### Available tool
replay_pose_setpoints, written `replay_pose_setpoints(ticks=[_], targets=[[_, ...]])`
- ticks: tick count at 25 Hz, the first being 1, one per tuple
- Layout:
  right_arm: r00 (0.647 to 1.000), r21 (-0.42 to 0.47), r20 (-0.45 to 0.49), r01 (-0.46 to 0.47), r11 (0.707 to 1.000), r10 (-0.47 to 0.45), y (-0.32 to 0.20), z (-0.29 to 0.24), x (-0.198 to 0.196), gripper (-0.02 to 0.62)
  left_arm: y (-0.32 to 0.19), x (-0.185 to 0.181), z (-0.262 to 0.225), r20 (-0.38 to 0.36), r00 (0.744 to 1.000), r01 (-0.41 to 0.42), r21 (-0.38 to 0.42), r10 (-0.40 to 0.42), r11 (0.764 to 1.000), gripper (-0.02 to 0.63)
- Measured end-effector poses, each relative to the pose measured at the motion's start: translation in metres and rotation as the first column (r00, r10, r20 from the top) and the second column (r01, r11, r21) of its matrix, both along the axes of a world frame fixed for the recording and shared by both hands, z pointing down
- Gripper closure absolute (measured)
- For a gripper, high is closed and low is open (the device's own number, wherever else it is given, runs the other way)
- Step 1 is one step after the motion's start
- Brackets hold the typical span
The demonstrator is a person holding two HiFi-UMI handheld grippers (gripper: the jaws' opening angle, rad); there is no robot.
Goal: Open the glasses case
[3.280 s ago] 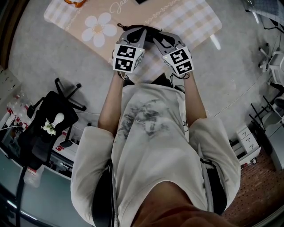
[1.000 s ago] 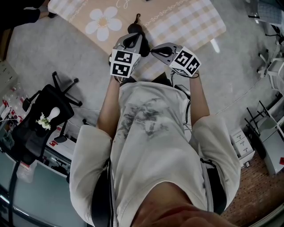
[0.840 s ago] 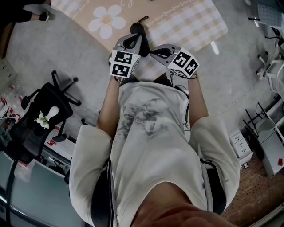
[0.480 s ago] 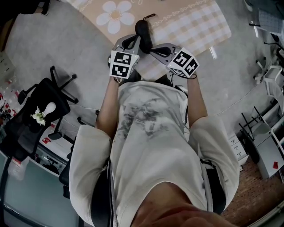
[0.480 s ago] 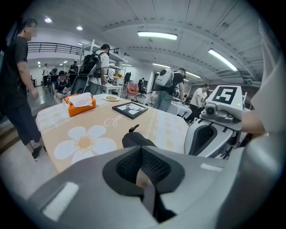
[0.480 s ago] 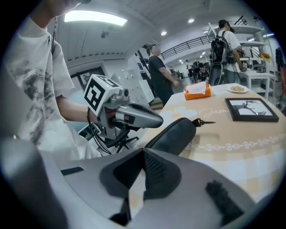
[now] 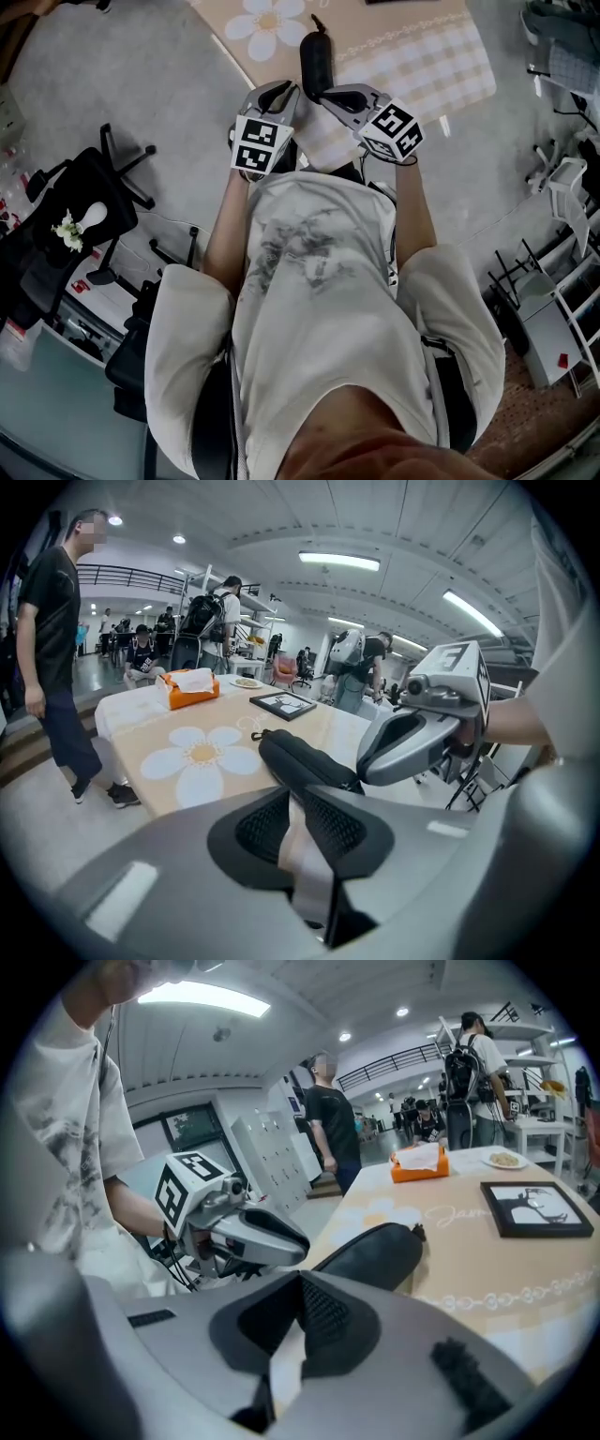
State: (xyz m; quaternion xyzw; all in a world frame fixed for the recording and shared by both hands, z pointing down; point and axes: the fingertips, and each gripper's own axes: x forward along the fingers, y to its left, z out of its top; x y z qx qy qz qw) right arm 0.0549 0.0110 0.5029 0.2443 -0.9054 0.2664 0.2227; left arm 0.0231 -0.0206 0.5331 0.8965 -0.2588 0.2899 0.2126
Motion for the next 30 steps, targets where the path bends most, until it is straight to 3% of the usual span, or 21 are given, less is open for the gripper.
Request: replay_pose_setpoints(ticks=[5, 11, 15, 20, 24, 30], targets=[[1.000, 0.012, 0.014, -0.013, 1.000, 0.013, -0.013, -0.005, -0.004, 0.578, 0.009, 0.002, 0.000, -0.015, 0.999, -0.035, -0.010, 0.035, 0.999, 0.475], [0.998, 0.013, 0.048, -0.030, 0.999, 0.029, -0.037, -0.015, 0.018, 0.578, 0.005, 0.032, 0.001, -0.005, 0.999, -0.053, -0.014, 0.053, 0.999, 0.411], [0.998, 0.016, 0.062, -0.029, 0.999, 0.028, -0.036, -0.016, -0.014, 0.578, 0.016, 0.010, 0.009, -0.003, 0.999, -0.048, -0.025, 0.048, 0.999, 0.372], [0.995, 0.002, 0.099, -0.033, 0.999, 0.032, -0.060, -0.025, 0.026, 0.578, -0.007, 0.066, 0.006, -0.008, 0.999, -0.035, -0.020, 0.035, 0.999, 0.310], [0.994, 0.001, 0.107, -0.037, 0.999, 0.037, -0.047, -0.020, -0.015, 0.578, 0.004, 0.031, 0.014, -0.023, 1.000, -0.001, -0.010, 0.000, 1.000, 0.290], [0.989, -0.008, 0.134, -0.054, 0.998, 0.055, -0.046, -0.022, -0.023, 0.578, -0.007, 0.021, 0.018, -0.015, 0.996, 0.091, 0.003, -0.091, 0.996, 0.267]])
